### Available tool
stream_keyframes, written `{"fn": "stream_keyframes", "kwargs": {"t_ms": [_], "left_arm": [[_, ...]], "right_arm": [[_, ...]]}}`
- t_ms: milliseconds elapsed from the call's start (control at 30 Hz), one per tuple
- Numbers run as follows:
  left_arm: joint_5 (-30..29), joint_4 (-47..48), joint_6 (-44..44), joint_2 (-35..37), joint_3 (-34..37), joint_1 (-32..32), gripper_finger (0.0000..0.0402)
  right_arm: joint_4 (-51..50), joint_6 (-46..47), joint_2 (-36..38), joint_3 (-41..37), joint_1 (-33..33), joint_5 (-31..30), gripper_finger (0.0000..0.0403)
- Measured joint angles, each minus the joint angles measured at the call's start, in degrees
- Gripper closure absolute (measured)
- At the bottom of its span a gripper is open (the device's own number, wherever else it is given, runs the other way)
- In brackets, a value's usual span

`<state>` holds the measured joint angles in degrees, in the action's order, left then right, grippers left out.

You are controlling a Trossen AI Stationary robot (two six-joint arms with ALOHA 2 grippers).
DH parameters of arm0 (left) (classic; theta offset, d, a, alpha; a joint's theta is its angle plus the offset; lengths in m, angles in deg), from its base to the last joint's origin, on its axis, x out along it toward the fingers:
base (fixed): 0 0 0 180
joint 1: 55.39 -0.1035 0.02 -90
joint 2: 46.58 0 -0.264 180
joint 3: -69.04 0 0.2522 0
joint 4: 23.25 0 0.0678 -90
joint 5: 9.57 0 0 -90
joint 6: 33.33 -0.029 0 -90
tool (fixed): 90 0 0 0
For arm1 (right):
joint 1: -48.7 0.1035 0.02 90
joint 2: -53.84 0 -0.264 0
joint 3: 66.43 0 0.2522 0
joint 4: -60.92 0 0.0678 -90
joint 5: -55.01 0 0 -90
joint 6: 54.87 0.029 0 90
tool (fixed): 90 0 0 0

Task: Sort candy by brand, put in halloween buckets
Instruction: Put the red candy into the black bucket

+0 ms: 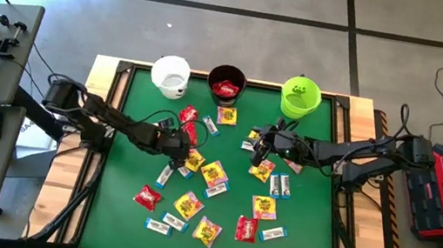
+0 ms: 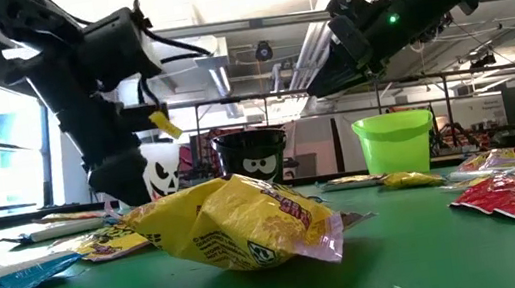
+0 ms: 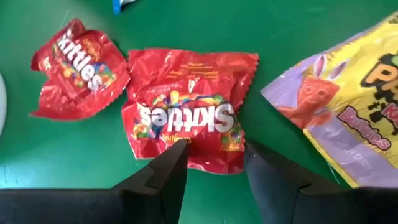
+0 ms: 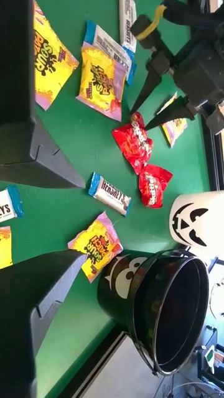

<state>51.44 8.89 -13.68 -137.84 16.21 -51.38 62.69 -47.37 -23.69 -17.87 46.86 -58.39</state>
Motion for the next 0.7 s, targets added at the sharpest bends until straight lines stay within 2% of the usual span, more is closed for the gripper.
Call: {"fn": "stream_keyframes", "kwargs": {"t_ms": [167,400,700], "left_arm": [[-0.04,-1.25,-4.56,-1.78,-0.19,-0.58,0.0288],[-0.16,-3.13,-7.34,-1.88,-0.09,-1.27,0.039],[-1.6,-3.0,-6.88,4.86,0.08,-0.9,0.04]], "right_arm": [[0.0,0.0,0.0,0.0,0.0,0.0,0.0242],[-0.02,0.0,0.0,0.0,0.0,0.0,0.0242],[-0.03,0.15,0.0,0.0,0.0,0.0,0.0242]]}}
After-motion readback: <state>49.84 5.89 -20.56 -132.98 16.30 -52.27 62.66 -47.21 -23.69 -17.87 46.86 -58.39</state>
